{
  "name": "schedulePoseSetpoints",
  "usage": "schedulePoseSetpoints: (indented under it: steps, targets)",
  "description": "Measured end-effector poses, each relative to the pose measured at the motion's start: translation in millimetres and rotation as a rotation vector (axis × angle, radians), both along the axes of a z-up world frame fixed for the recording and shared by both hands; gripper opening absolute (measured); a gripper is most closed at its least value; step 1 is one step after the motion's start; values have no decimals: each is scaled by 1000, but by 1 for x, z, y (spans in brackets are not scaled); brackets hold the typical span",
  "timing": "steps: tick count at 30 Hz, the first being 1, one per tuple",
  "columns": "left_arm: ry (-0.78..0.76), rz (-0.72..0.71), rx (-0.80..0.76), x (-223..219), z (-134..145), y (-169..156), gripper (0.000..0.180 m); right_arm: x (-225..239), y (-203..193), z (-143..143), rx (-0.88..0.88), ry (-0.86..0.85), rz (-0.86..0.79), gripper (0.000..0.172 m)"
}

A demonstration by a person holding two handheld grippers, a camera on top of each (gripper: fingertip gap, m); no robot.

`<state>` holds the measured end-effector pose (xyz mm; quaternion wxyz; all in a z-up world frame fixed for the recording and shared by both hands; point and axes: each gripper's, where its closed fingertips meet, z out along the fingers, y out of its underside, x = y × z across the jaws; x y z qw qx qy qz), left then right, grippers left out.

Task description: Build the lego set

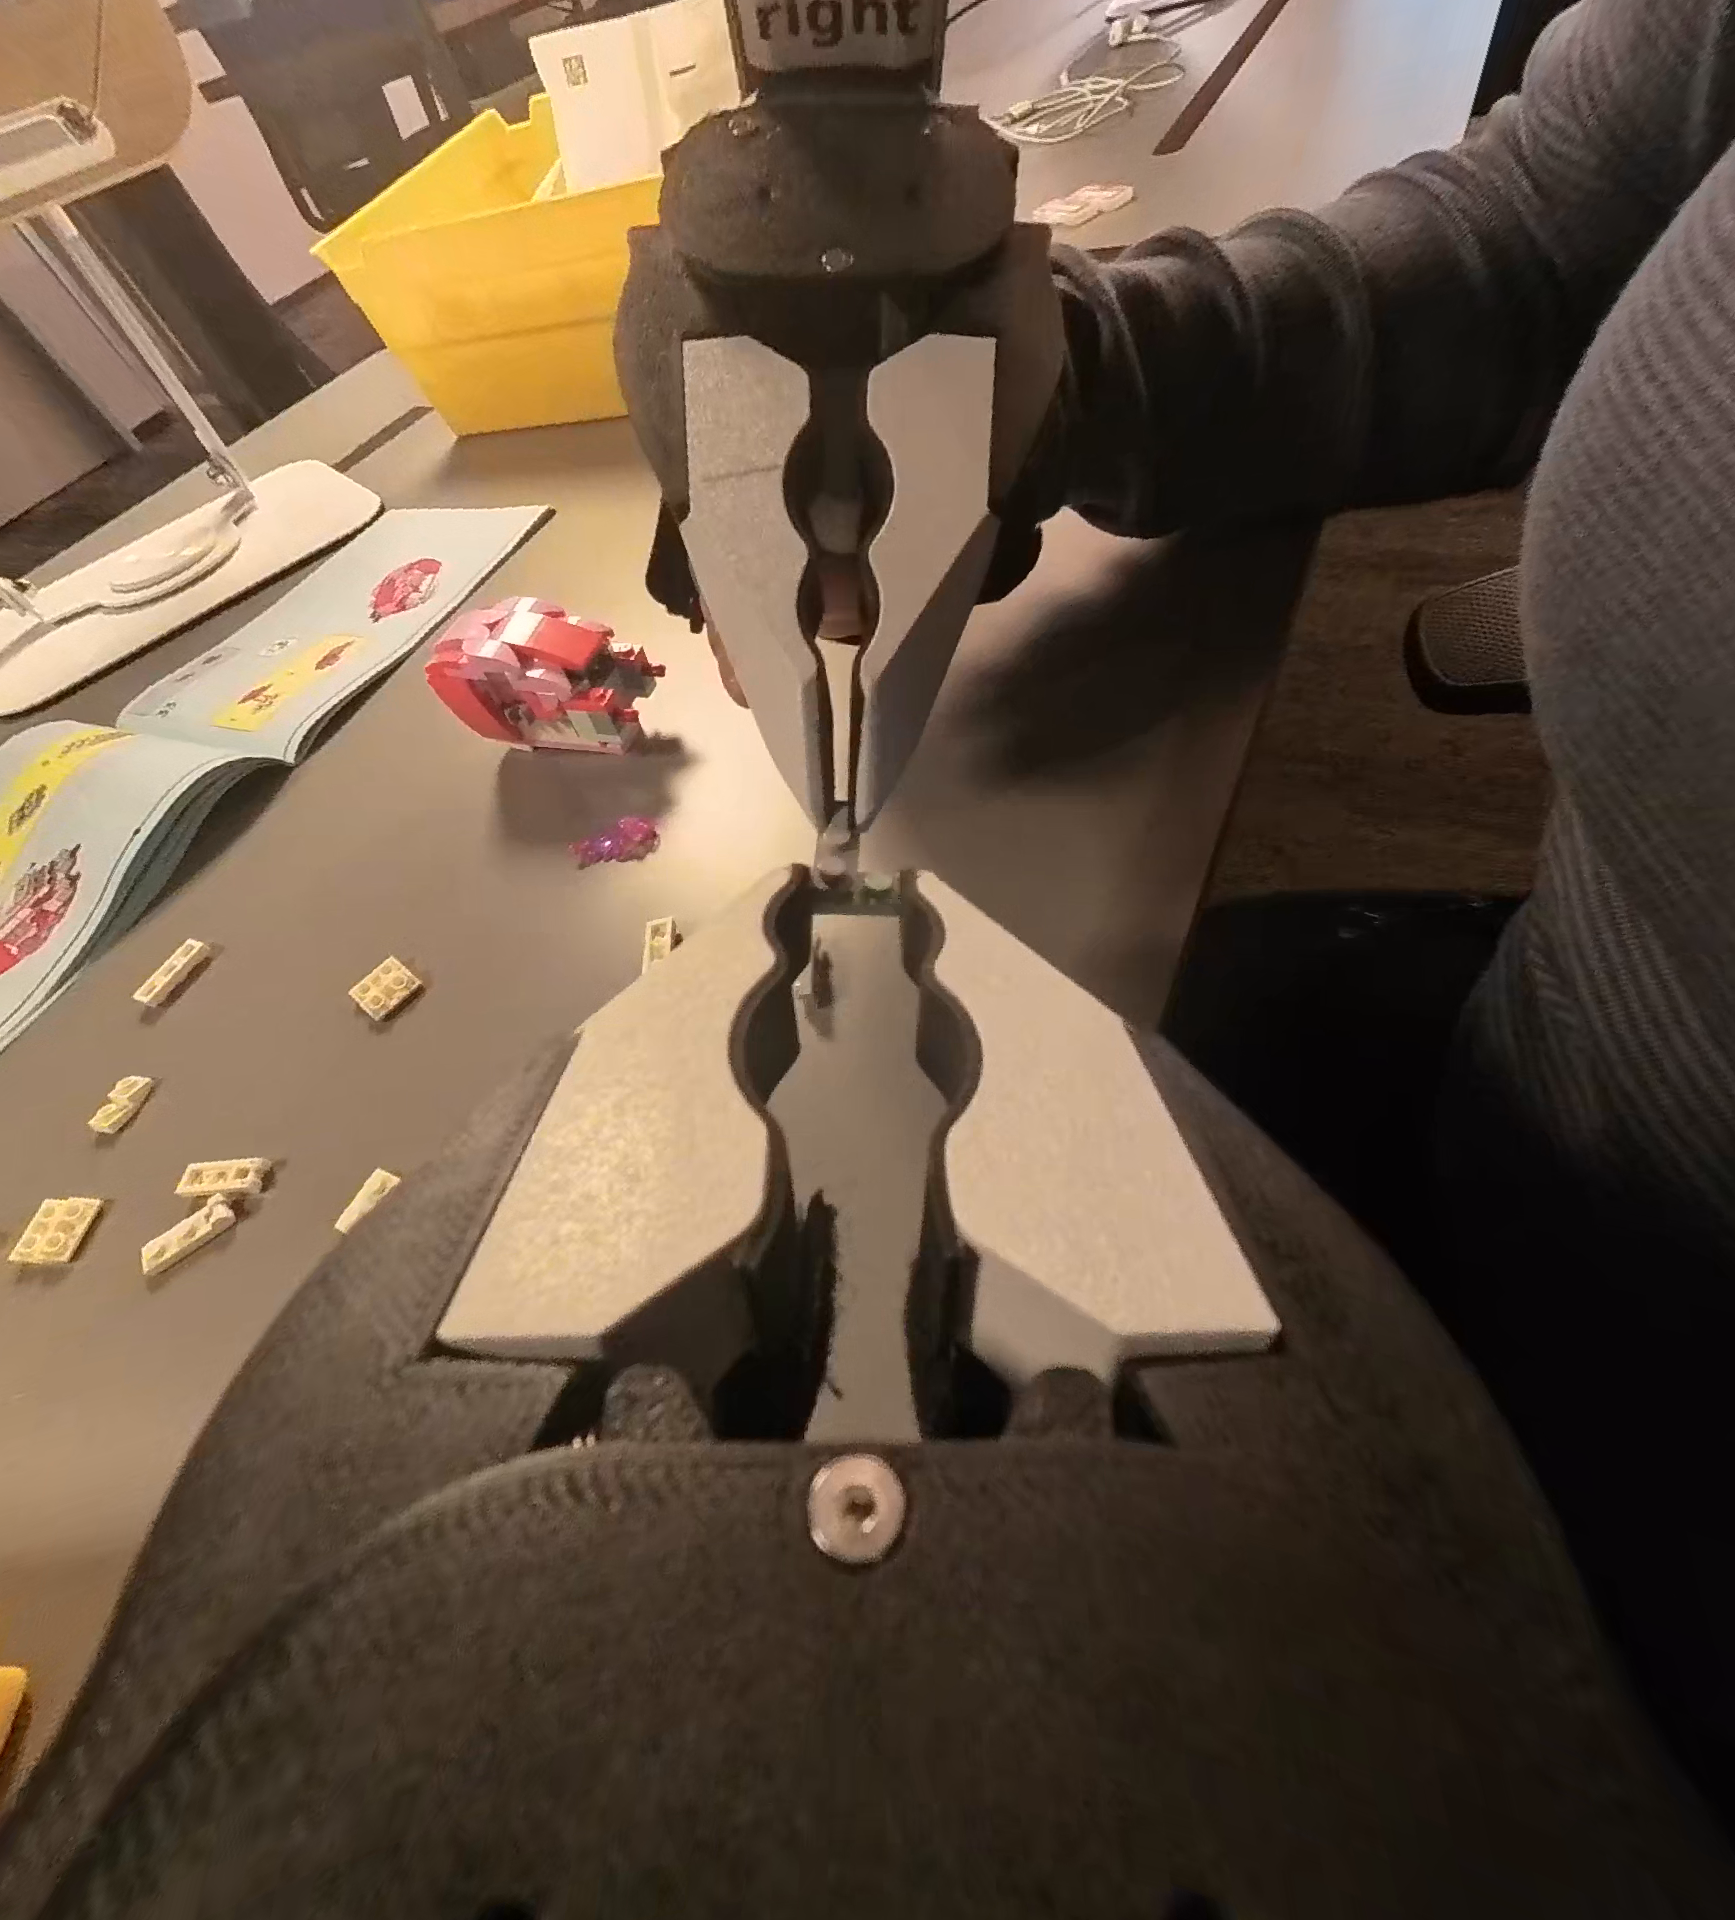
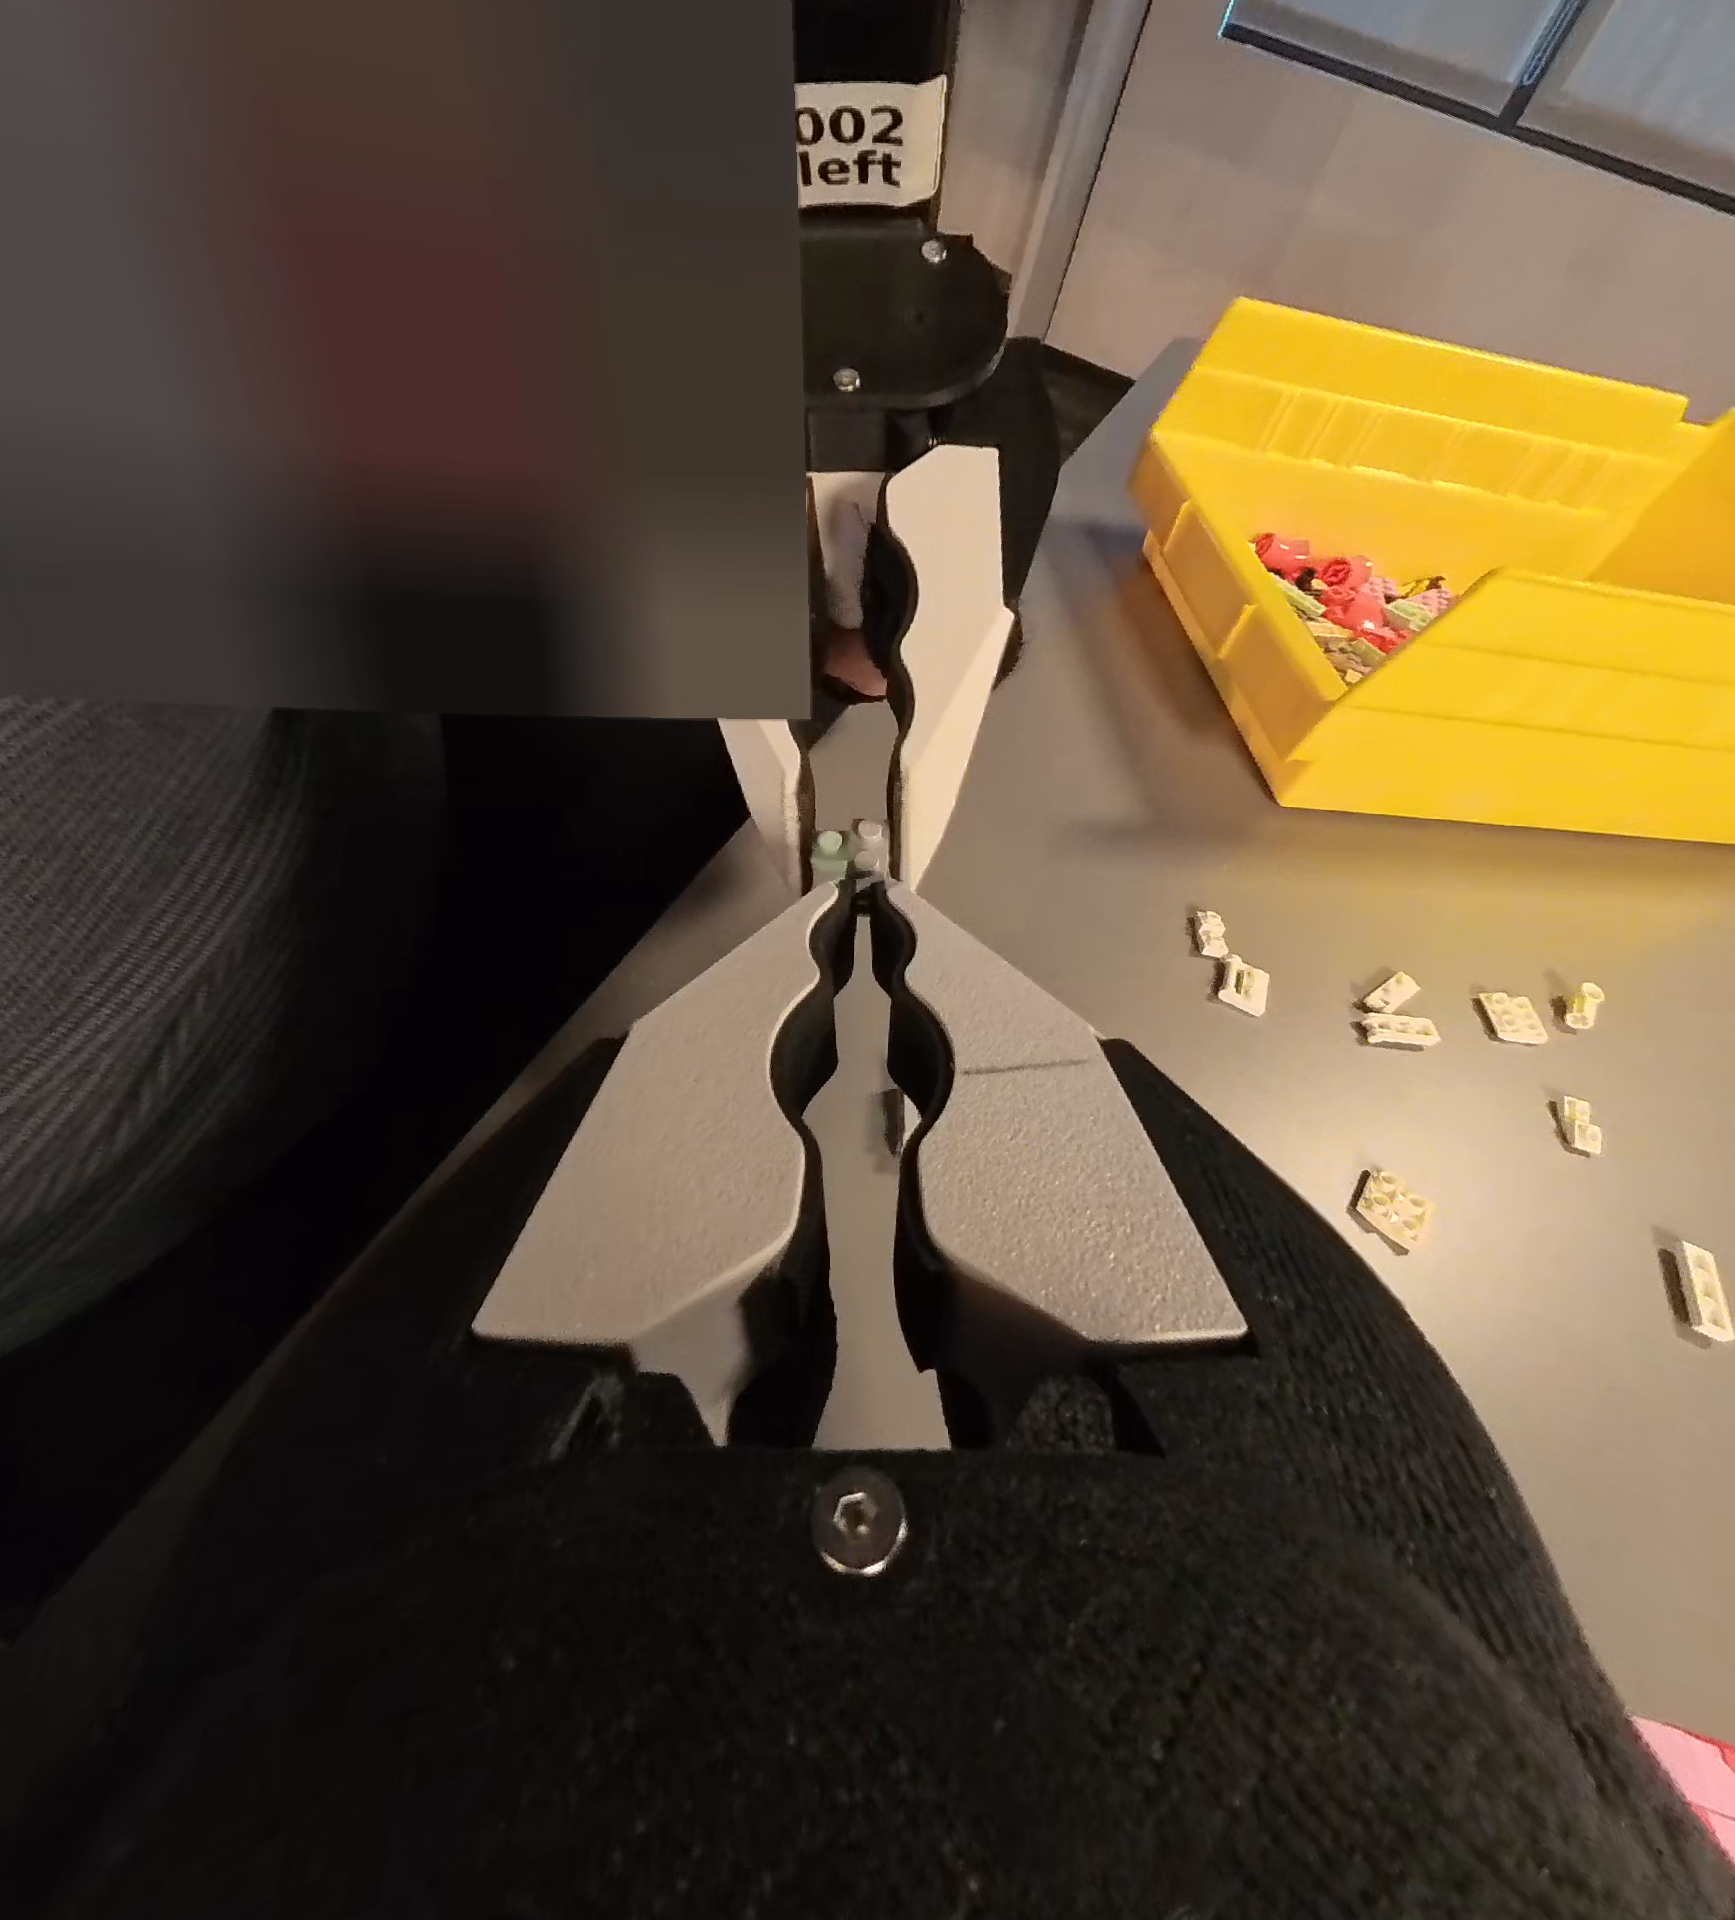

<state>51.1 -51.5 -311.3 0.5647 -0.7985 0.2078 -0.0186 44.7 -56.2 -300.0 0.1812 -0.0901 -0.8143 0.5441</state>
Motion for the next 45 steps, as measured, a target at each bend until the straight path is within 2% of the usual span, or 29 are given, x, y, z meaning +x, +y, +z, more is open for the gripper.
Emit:
schedulePoseSetpoints:
  steps: [1, 11, 26, 34, 38, 41, 43, 45]
  targets:
    - [2, -5, 2, 0, 1, 0, 16, 0, 0, 0, -1, 1, 2, 1]
    - [28, -22, 13, 3, 2, -2, 16, 1, -1, 2, -12, 4, 8, 1]
    - [20, 59, 15, -6, 2, 5, 16, -4, 4, 4, -9, 15, -31, 1]
    - [21, 49, 28, -4, 3, 5, 16, -3, 5, 5, -24, 3, -27, 1]
    - [113, 15, 114, 1, 8, 3, 17, 2, 2, 8, -90, -95, 9, 1]
    - [267, 9, 163, 2, 6, 1, 34, 3, 3, 7, -137, -189, 25, 1]
    - [407, 33, 259, 0, 12, 1, 35, 4, 3, 5, -158, -245, 36, 1]
    - [487, 20, 300, 3, 12, -1, 29, 7, 1, 4, -179, -315, 52, 1]
